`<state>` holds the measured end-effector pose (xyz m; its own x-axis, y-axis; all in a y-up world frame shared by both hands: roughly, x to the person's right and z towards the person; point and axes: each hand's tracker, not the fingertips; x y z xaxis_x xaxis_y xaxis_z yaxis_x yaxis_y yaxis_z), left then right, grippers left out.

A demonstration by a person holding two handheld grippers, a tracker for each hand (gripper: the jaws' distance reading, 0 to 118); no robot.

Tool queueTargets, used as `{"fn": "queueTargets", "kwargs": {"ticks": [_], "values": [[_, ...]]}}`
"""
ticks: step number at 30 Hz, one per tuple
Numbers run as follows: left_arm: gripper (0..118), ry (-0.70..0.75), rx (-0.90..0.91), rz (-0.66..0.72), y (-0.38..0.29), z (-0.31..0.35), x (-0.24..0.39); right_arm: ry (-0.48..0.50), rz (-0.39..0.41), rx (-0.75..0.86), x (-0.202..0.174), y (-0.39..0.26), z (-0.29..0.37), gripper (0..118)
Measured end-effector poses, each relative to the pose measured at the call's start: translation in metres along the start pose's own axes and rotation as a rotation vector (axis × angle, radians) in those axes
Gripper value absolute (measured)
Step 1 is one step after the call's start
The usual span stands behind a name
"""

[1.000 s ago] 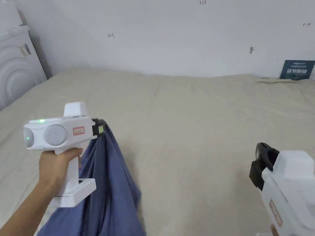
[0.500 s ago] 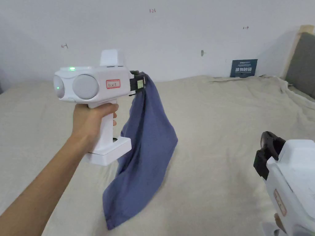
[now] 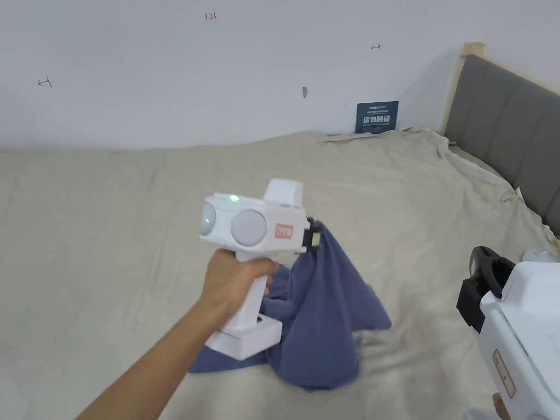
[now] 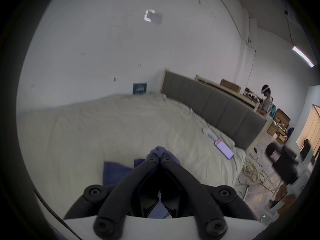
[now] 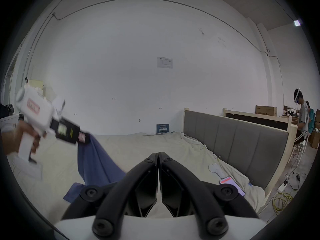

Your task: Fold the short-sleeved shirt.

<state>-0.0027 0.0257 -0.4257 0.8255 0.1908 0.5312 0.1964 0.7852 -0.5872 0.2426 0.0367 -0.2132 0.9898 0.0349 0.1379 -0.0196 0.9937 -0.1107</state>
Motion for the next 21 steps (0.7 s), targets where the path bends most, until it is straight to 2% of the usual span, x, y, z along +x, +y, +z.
{"fn": "queueTargets", "kwargs": {"ticks": [3,7,13,18,20,21], "values": [[0,0.049,-0.106,-0.034,-0.034,-0.034,0.002,-0.008,0.004,-0.016,0.006,-0.005,0.0,1],[0,0.061,-0.237,0.028,-0.073,-0.064,-0.01,-0.016,0.006,-0.04,0.011,-0.014,-0.001,1],[0,0.109,-0.47,0.014,-0.134,-0.101,-0.017,-0.009,-0.007,-0.08,0.01,-0.028,-0.009,1],[0,0.113,-0.45,0.048,-0.146,-0.097,-0.017,0.005,0.001,-0.086,0.004,-0.029,-0.01,1],[17,0.107,-0.42,0.049,-0.141,-0.091,-0.018,0.012,0.003,-0.087,0.002,-0.028,-0.011,1],[40,0.108,-0.396,0.046,-0.139,-0.085,-0.018,0.016,0.002,-0.086,0.0,-0.027,-0.011,1]]}}
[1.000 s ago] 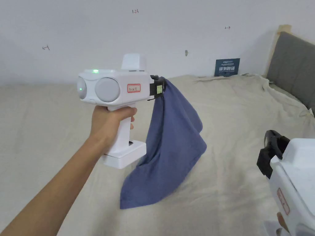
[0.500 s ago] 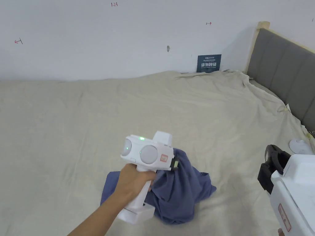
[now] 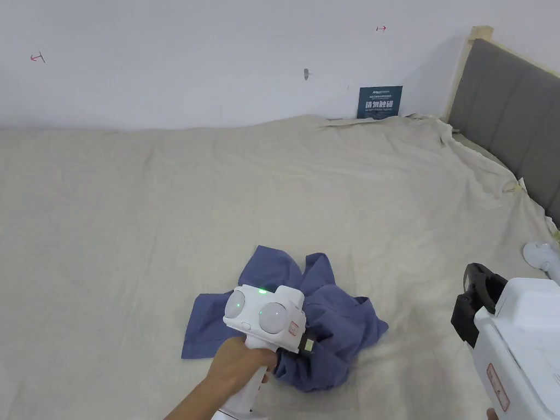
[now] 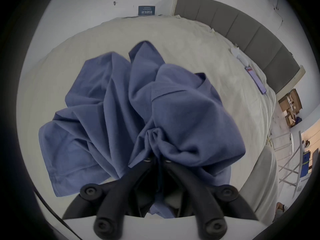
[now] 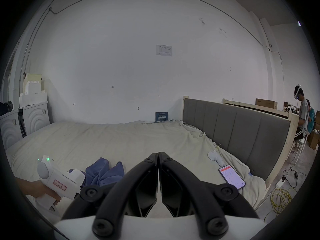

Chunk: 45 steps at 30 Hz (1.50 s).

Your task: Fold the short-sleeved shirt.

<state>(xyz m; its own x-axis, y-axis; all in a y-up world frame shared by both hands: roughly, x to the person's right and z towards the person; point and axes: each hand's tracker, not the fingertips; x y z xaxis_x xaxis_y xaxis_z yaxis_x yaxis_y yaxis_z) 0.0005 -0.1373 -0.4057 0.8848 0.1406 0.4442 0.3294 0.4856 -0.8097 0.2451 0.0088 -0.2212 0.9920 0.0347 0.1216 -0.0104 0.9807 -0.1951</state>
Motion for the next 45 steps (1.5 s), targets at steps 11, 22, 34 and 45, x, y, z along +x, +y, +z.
{"fn": "queueTargets", "kwargs": {"ticks": [11,22,34,45], "values": [[118,0.051,0.485,0.105,0.001,0.133,-0.02,0.047,0.0,0.058,-0.016,0.021,0.011,1],[118,0.326,0.927,0.146,-0.059,0.238,-0.053,0.068,0.012,0.104,-0.029,0.032,0.026,1],[30,0.599,0.993,0.109,-0.128,0.237,-0.068,0.072,-0.001,0.127,-0.032,0.032,0.031,1],[0,0.566,0.946,0.119,-0.122,0.228,-0.067,0.072,-0.003,0.121,-0.031,0.03,0.026,1]]}}
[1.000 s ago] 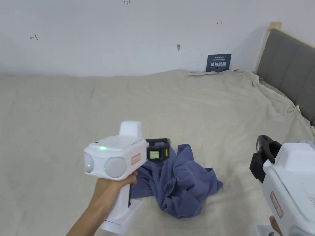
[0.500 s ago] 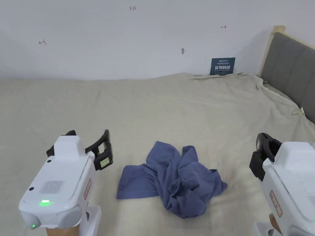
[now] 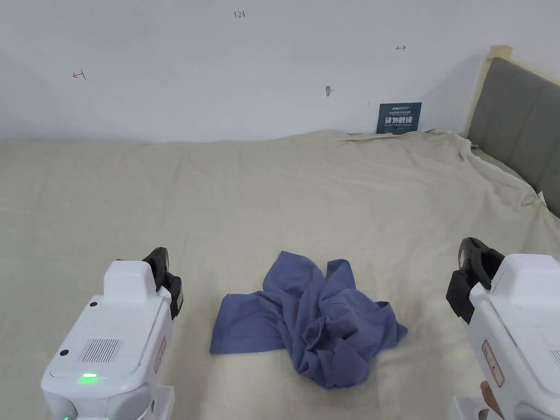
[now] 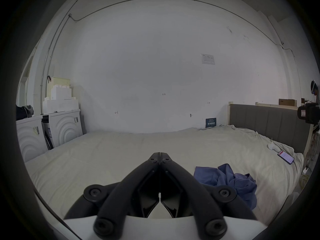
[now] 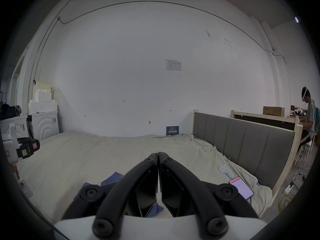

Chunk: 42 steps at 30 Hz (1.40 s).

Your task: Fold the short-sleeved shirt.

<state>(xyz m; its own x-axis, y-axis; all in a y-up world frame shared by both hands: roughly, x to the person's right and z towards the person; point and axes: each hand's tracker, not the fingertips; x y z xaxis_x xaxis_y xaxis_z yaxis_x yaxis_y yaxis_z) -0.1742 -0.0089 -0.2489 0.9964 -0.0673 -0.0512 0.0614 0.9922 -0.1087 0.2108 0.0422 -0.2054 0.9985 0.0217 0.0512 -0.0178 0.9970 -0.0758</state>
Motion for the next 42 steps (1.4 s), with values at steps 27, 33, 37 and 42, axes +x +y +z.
{"fn": "queueTargets", "kwargs": {"ticks": [27,33,37,42], "values": [[60,-0.17,-0.898,0.081,-0.092,-0.187,0.033,0.035,0.007,-0.09,-0.004,-0.021,-0.06,1],[93,-0.15,-1.0,0.093,-0.124,-0.192,0.042,0.035,0.003,-0.126,-0.003,-0.034,-0.072,1],[93,-0.131,-1.031,0.04,-0.139,-0.19,0.052,0.039,0.001,-0.148,-0.002,-0.042,-0.076,1],[54,-0.14,-1.003,-0.035,-0.129,-0.182,0.065,0.043,0.009,-0.162,0.0,-0.047,-0.078,1]]}}
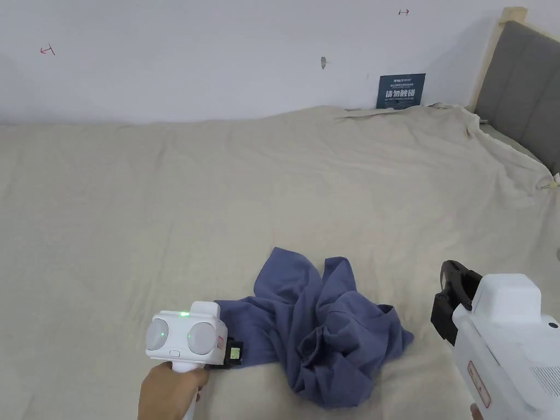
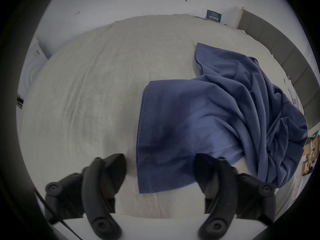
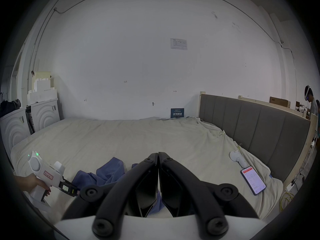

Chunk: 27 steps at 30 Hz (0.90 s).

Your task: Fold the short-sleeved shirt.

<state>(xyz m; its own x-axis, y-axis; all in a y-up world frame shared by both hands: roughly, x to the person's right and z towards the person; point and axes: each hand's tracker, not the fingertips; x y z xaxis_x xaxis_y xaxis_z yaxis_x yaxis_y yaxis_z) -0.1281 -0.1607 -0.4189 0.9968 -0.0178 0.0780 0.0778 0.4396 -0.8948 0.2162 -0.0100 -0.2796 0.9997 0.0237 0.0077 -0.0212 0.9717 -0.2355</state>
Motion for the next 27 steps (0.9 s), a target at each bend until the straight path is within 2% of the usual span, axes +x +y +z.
{"fn": "queueTargets", "kwargs": {"ticks": [2,3,6,12,14,16,17,19,20,21,27], "values": [[14,-0.027,0.022,-0.049,0.0,0.006,0.005,0.001,-0.006,-0.014,0.002,-0.001,-0.005,1],[4,-0.049,0.027,-0.073,-0.001,0.007,0.007,0.002,-0.014,-0.025,0.004,-0.002,-0.009,1],[1,-0.036,0.06,-0.093,-0.003,0.013,0.009,0.007,-0.024,-0.077,0.009,-0.005,-0.026,1],[0,-0.083,0.139,-0.062,-0.004,0.043,-0.001,0.049,-0.024,-0.356,0.021,-0.026,-0.094,1],[0,-0.09,0.157,-0.06,-0.002,0.051,-0.004,0.067,-0.061,-0.415,0.025,-0.038,-0.117,3],[0,-0.103,0.174,-0.051,-0.002,0.057,-0.007,0.104,-0.112,-0.498,0.031,-0.05,-0.142,15],[0,-0.108,0.177,-0.049,-0.002,0.059,-0.009,0.115,-0.138,-0.538,0.033,-0.054,-0.152,26],[0,-0.117,0.182,-0.042,0.0,0.061,-0.011,0.112,-0.17,-0.599,0.034,-0.068,-0.169,74],[0,-0.121,0.184,-0.038,0.0,0.061,-0.013,0.109,-0.179,-0.613,0.027,-0.069,-0.167,89],[0,-0.126,0.184,-0.031,-0.001,0.062,-0.014,0.112,-0.17,-0.613,0.024,-0.072,-0.169,97],[0,-0.131,0.179,-0.026,-0.001,0.056,-0.019,0.088,-0.19,-0.713,0.022,-0.101,-0.19,97]]}}
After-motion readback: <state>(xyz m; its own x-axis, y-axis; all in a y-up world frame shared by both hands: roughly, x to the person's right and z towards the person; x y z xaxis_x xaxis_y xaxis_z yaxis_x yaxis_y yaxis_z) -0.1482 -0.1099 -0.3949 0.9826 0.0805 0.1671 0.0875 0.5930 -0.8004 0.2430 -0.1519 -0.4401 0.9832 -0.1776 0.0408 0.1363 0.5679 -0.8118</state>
